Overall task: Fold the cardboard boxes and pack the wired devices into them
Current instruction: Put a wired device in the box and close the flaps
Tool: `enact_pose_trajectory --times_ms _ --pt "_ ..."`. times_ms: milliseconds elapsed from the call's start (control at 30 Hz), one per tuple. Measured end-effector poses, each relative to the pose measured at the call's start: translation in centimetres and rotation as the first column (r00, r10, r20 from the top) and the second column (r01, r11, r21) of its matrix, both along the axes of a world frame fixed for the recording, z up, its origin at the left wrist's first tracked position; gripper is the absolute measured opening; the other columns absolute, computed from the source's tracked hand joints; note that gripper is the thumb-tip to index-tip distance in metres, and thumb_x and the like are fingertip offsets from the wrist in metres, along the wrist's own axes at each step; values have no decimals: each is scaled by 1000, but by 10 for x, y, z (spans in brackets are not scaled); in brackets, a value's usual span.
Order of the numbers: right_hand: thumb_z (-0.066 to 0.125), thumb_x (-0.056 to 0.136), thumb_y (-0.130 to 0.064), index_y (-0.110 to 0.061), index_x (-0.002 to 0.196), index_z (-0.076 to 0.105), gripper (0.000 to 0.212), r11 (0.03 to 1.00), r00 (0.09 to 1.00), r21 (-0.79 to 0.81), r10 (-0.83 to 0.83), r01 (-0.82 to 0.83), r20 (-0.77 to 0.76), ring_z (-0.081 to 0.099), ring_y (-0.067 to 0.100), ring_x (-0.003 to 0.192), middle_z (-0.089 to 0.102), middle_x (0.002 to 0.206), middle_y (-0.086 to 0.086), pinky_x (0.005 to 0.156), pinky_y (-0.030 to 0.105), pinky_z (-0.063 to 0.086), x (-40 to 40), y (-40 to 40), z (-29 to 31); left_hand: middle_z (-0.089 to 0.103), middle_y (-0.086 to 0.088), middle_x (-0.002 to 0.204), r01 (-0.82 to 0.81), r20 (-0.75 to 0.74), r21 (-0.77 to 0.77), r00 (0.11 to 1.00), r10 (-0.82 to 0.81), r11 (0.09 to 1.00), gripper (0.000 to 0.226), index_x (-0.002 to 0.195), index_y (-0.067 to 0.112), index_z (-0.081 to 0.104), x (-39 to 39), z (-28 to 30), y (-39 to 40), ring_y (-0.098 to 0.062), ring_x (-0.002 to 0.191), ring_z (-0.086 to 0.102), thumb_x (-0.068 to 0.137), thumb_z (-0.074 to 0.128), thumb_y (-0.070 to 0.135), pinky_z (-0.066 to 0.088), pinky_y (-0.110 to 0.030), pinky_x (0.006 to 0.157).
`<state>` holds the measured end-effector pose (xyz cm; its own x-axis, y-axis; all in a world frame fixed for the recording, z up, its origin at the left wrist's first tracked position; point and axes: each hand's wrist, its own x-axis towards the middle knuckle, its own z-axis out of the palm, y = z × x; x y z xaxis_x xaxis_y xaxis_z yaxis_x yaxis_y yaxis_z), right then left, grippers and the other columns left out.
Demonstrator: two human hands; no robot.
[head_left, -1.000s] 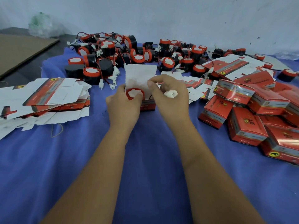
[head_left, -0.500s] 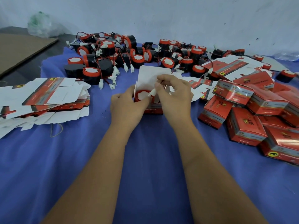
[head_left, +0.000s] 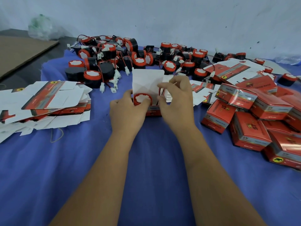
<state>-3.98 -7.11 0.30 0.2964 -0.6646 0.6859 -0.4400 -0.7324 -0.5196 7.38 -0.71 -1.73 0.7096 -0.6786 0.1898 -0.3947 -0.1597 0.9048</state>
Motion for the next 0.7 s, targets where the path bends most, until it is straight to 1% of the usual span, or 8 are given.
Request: enact_pose_trajectory --times_ms 100,200,400,500,567,633,667,700 --pt "66 81 4 -13 127 59 49 986 995 149 67 -77 69 47 7 105 45 119 -3 88 5 37 2 2 0 61 -1 106 5 -4 9 1000 -5 1000 42 121 32 59 1 0 0 -24 111 55 85 62 52 53 -44 90" --pt "64 80 5 -8 121 61 43 985 994 154 63 -76 86 43 -4 98 55 119 4 85 -1 33 2 1 0 62 -2 107 14 3 18 1000 -14 1000 44 123 30 59 1 0 1 -26 112 55 85 61 52 52 -45 91" --pt "62 83 2 -5 102 70 22 993 995 73 85 -89 53 45 4 93 53 103 0 82 1 33 2 0 -1 63 -2 103 26 30 61 999 -28 998 37 119 31 58 0 3 1 -27 108 56 88 57 53 51 -47 89" --pt "59 83 7 -5 100 71 24 996 997 46 74 -75 26 55 15 95 62 100 4 82 2 34 5 0 -2 63 -1 101 37 52 63 998 -40 997 34 117 32 59 0 3 2 -27 106 56 89 56 52 51 -46 89" --pt "59 83 4 -11 109 70 32 988 994 112 107 -111 38 59 15 100 67 103 1 86 3 37 5 4 -3 65 1 100 58 84 49 995 -61 997 33 117 35 59 0 3 2 -25 101 58 89 53 52 52 -43 86" --pt "60 85 -9 -18 115 69 32 953 982 239 164 -183 96 61 10 102 69 105 -4 90 12 44 4 9 -7 65 2 96 71 97 55 992 -76 996 30 108 40 60 -2 5 3 -25 96 59 86 46 56 51 -43 84" --pt "58 86 -17 -21 115 69 31 925 973 312 176 -215 148 61 8 103 69 106 -6 91 19 48 3 11 -7 65 2 92 60 37 37 997 -62 997 30 97 43 61 -2 8 2 -26 95 59 82 40 59 51 -46 85" --pt "54 87 -21 -23 115 69 31 901 965 365 172 -235 198 61 8 103 70 107 -6 90 25 49 2 11 -8 65 2 89 44 -83 -12 996 -45 999 33 85 44 61 -4 11 2 -27 94 60 78 35 63 50 -49 87"
